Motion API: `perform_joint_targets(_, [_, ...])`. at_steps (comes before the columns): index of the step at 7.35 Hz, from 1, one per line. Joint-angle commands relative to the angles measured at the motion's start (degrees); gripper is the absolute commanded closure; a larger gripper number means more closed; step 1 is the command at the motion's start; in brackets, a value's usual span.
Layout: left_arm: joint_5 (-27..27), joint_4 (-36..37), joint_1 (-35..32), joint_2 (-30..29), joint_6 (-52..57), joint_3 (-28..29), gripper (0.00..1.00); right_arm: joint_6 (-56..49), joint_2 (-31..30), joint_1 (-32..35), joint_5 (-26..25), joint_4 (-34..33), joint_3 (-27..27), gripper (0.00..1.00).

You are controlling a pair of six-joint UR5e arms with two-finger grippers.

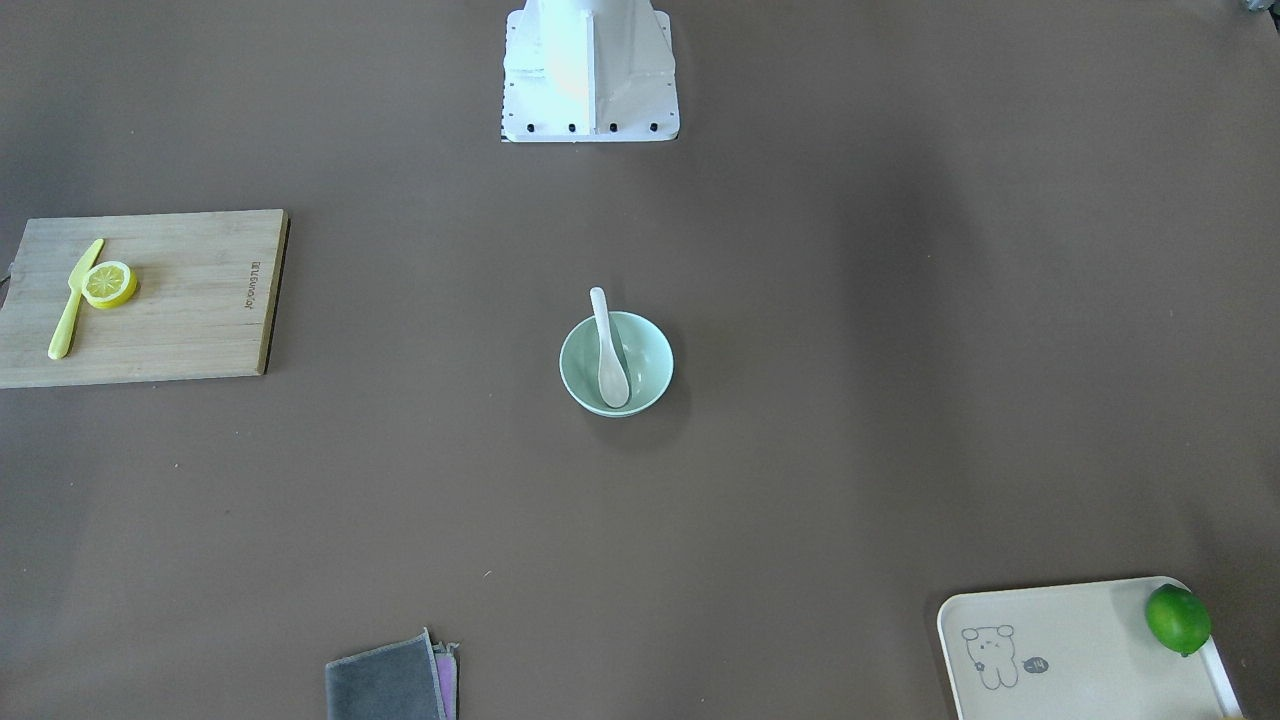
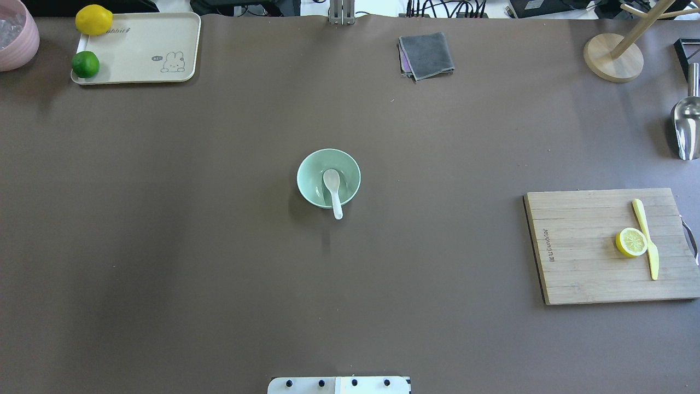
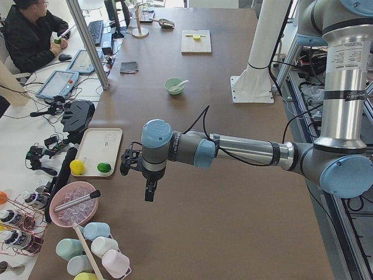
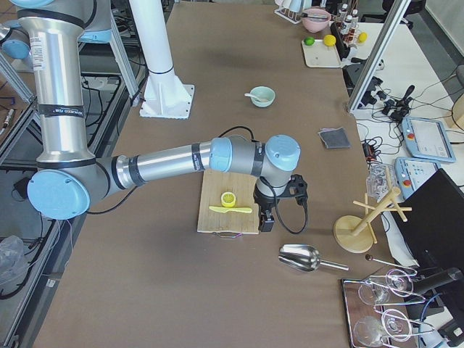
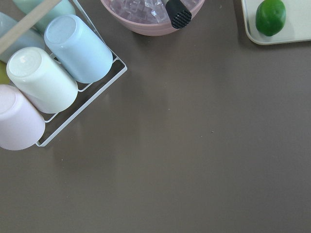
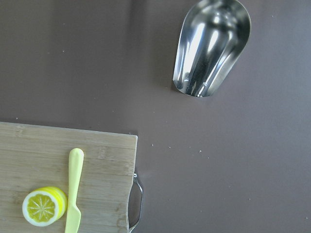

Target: Place spoon in bowl

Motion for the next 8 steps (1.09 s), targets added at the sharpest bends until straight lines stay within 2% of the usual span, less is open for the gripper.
perform_joint_targets(1, [0.04,-0.08,-0.01,-0.18,-0.08,0.88,0.02,-0.11,-1.34,2.51,1.20,3.88,-5.53,0.00])
perform_joint_targets(3, [0.04,-0.17,-0.01,-0.44,-0.08,0.89,0.02,-0.11,-1.78,4.54,1.20,7.59,-9.50,0.00])
perform_joint_targets(8, [0.04,-0.34,0.08,-0.88,-0.08,1.58,0.02,-0.20,-1.96,4.46,0.59,11.28,-10.92,0.00])
